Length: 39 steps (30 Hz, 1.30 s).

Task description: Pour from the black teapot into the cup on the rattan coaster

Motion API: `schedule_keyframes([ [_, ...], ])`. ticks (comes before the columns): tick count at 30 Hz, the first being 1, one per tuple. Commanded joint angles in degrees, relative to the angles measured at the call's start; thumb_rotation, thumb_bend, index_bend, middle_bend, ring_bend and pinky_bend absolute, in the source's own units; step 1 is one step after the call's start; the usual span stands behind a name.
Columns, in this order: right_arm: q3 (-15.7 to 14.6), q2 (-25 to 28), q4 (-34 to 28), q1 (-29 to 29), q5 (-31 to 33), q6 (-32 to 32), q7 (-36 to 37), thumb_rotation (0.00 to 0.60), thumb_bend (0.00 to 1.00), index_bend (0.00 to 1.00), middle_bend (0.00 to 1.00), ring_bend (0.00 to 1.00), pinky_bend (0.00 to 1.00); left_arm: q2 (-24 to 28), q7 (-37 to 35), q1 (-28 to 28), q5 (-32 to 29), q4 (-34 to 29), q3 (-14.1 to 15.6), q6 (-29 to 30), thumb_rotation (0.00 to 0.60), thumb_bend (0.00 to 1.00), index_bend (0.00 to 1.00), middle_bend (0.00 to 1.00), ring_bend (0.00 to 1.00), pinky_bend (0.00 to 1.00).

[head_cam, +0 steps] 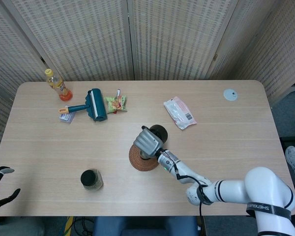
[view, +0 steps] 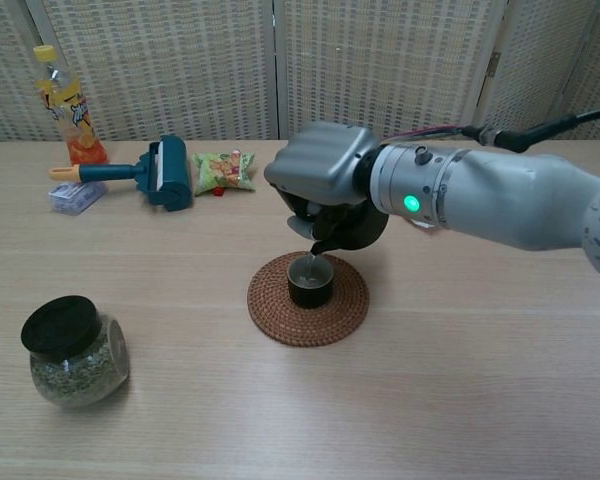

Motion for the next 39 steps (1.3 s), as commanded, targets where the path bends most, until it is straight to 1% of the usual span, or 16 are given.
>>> schedule_keyframes([
  [1,-0.2,0.0,-0.1,0.1,-0.1,0.3,-0.5,0.48,0.57,0.97,0.88,0.77,0.36,0.0,0.0,0.0,0.0,0.0,0.0,0.0,0.6,0.18,0.34,0.29,0.3,0.2],
  [24,-1.5,-0.6,-0.5,0.5,-0.7,1.8,-4.3,0.48,0.56,0.97,0.88,0.77,0.36,-0.1,-0.7,0.4,0.2,0.5,0.0,0.4,0.6,0.18,0.34,0.29,0.3,0.2],
  [33,-1.4,-1.2,-0.6,0.2,-0.7,2.2,-4.3,0.48,0.55,0.97,0.88,0.77,0.36,0.0,-0.7,0.6,0.2,0.5,0.0,0.4,0.6,0.18,0.34,0.29,0.3,0.2],
  [39,-0.5,-1.4,-1.4,-0.7,0.3,2.7,-2.0,0.479,0.53,0.97,0.88,0.77,0.36,0.2,-0.4,0.6,0.5,0.1,0.0,0.6,0.6,0.18,0.34,0.29,0.3,0.2],
])
